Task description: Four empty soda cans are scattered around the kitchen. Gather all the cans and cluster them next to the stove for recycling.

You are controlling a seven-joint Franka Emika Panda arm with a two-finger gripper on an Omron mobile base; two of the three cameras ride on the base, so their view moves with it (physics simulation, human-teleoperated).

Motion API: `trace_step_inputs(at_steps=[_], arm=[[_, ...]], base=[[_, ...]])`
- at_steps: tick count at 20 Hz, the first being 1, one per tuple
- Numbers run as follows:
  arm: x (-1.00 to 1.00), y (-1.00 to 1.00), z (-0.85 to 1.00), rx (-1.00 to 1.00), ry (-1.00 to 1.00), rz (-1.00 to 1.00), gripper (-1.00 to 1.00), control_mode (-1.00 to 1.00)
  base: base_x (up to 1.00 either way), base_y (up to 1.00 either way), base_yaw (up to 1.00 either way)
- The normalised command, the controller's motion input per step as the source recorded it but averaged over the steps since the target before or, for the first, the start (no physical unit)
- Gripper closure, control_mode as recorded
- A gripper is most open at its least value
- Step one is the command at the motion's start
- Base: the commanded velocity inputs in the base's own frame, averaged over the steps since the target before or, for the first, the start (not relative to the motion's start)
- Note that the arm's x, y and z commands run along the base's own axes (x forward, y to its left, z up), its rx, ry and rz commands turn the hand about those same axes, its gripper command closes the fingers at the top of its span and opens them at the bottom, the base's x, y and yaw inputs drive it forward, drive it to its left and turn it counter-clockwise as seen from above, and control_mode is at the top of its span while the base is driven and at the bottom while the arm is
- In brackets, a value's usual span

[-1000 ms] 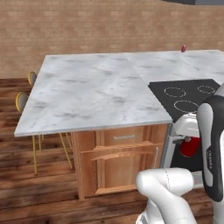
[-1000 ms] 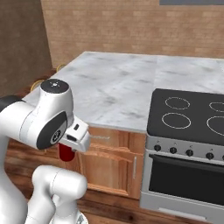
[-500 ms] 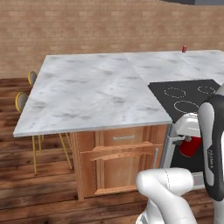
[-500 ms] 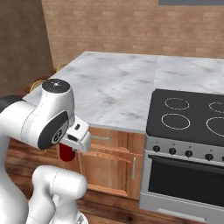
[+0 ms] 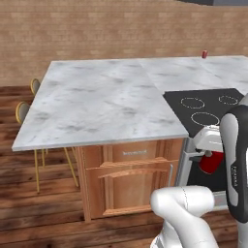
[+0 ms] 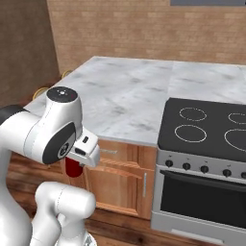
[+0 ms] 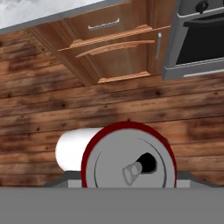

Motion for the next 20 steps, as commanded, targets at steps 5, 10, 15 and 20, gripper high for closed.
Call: trace_step_inputs(at_steps=[5, 10, 15, 20], arm=[[0.0, 0.0, 0.0, 0.0, 0.0, 0.0, 1.0, 1.0], [0.0, 0.0, 0.0, 0.0, 0.0, 0.0, 1.0, 1.0], [0.0, 0.0, 0.0, 0.0, 0.0, 0.0, 1.0, 1.0], [0.0, 0.0, 0.0, 0.0, 0.0, 0.0, 1.0, 1.0]], base=[[0.24, -0.05, 0.03], [0.2, -0.26, 0.03], [0.41, -0.14, 0.01], [0.48, -0.07, 0.0]])
